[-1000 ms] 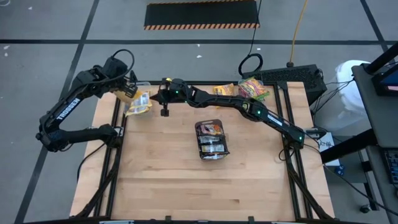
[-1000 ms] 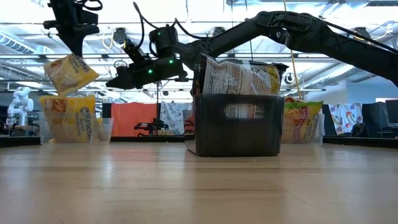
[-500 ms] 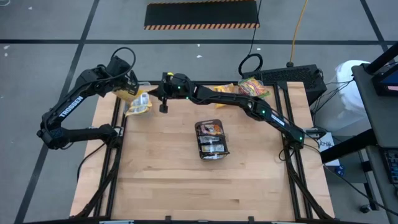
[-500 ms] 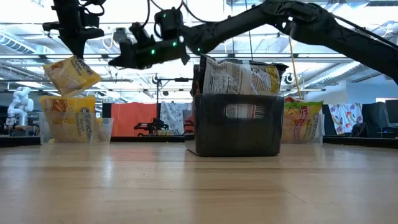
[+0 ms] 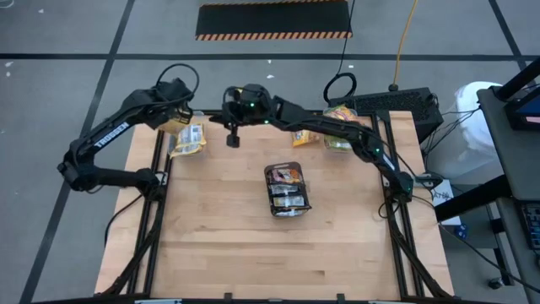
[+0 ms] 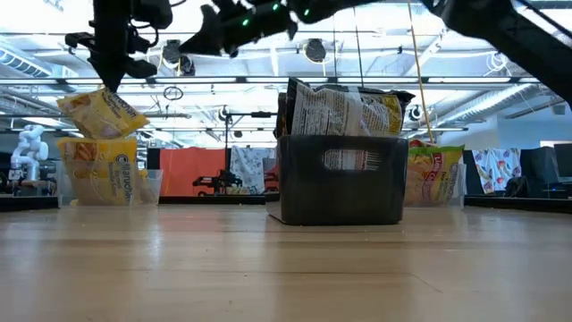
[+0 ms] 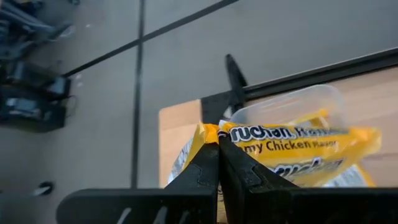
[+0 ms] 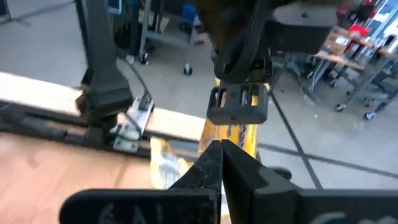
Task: Sort Maruchan noodles
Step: Put the bottom yellow noodle pack into the left transparent bin
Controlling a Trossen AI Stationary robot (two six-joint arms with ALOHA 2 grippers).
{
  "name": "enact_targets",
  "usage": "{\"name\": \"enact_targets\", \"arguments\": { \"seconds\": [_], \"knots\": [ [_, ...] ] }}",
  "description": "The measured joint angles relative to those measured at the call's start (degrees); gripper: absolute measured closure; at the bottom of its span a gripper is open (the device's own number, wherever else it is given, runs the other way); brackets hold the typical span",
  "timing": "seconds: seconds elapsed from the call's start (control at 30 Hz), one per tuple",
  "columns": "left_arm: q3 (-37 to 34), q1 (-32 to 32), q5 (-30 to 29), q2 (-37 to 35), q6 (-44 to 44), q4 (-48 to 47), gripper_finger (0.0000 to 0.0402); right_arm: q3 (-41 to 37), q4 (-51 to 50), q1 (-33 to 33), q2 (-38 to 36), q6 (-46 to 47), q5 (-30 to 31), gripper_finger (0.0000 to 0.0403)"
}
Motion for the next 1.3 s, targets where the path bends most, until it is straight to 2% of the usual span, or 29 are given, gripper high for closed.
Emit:
{"name": "enact_targets", "arguments": {
  "seconds": [0.23, 0.53, 1.0, 1.3],
  "knots": [
    [0.00, -0.24, -4.83, 3.34, -4.98, -1.50, 0.0398, 0.00, -10.68, 0.00, -5.94, -1.24, 0.00, 0.0403],
    [0.00, -0.20, -4.69, 6.27, -8.58, -1.48, 0.0398, 0.04, -19.56, 0.00, -10.50, -3.94, 0.03, 0.0403],
    [0.04, 1.99, -4.41, 18.12, -2.07, 0.29, 0.0398, 0.04, -31.07, 0.13, -14.83, -4.42, 0.03, 0.0403],
    [0.04, 3.94, -6.03, 17.98, 0.01, 3.39, 0.0398, 0.04, -34.97, 0.17, -14.90, -4.32, 0.05, 0.0403]
  ]
}}
